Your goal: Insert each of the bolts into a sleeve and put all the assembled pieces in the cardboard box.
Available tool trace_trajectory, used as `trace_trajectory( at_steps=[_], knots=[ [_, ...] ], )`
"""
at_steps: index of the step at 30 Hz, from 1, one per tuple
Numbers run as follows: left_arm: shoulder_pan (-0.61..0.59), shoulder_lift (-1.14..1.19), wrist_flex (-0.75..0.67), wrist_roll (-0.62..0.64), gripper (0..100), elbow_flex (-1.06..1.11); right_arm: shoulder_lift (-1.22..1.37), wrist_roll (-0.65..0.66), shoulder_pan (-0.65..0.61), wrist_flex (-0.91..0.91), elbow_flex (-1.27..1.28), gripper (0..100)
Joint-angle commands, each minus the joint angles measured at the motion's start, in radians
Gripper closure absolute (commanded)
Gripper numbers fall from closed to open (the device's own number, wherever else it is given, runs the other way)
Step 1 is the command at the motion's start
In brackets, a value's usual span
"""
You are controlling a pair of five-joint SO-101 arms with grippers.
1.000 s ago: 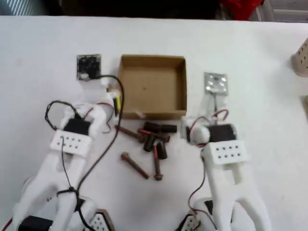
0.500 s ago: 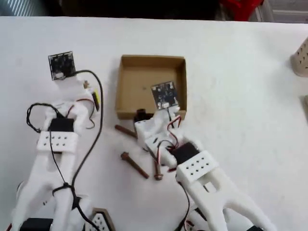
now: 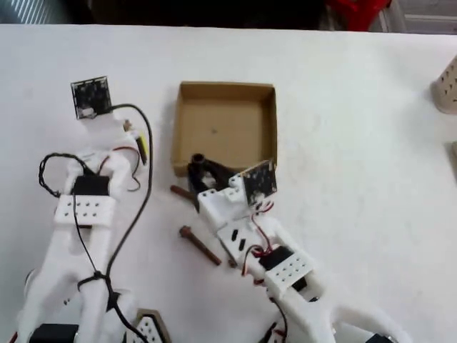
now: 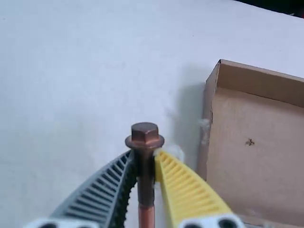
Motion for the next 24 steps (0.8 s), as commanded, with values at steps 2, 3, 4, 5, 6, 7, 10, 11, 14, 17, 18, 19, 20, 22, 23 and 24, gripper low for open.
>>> trace_trajectory(
  at_steps=[2,3,4,5,6,7,10,11,14,17,18,19,20,22,23,24],
  knots=[
    [-0.001,-0.045,-0.034,0.011,98,-0.011,-0.008,-0.006,-0.038,-0.122,0.009,98.1],
    [-0.002,-0.045,-0.034,0.011,98,-0.011,-0.007,-0.006,-0.038,-0.134,0.011,98.1],
    [-0.002,-0.045,-0.034,0.011,98,-0.011,-0.001,-0.006,-0.038,-0.143,0.011,98.1],
    [-0.004,-0.045,-0.034,0.011,98,-0.011,0.016,-0.006,-0.036,-0.157,0.009,98.1],
    [-0.002,-0.045,-0.034,0.011,98,-0.011,0.042,-0.006,-0.035,-0.182,0.008,98.1],
    [-0.002,-0.045,-0.034,0.011,98,-0.008,0.077,-0.003,-0.035,-0.216,0.006,98.1],
    [-0.001,-0.047,-0.034,0.011,98,-0.006,0.222,-0.002,-0.035,-0.390,-0.005,98.1],
    [-0.001,-0.047,-0.034,0.011,98,-0.006,0.274,-0.002,-0.035,-0.446,-0.011,98.1],
    [-0.001,-0.047,-0.034,0.011,98,-0.008,0.426,0.000,-0.038,-0.570,-0.037,98.1],
    [-0.001,-0.047,-0.034,0.011,98,-0.011,0.542,0.000,-0.041,-0.668,-0.051,98.1],
    [-0.001,-0.048,-0.034,0.011,98,-0.012,0.572,0.000,-0.041,-0.694,-0.057,98.1],
    [-0.001,-0.050,-0.034,0.011,98,-0.012,0.593,0.000,-0.041,-0.713,-0.061,98.1],
    [-0.001,-0.056,-0.034,0.009,98,-0.012,0.610,0.000,-0.042,-0.725,-0.066,98.1],
    [-0.001,-0.097,-0.034,0.009,98,-0.005,0.633,0.000,-0.061,-0.733,-0.068,98.1],
    [0.001,-0.127,-0.032,0.009,98,0.002,0.638,0.000,-0.071,-0.733,-0.068,98.1],
    [0.002,-0.160,-0.034,0.009,98,0.020,0.641,0.000,-0.081,-0.733,-0.068,98.1]
  ],
)
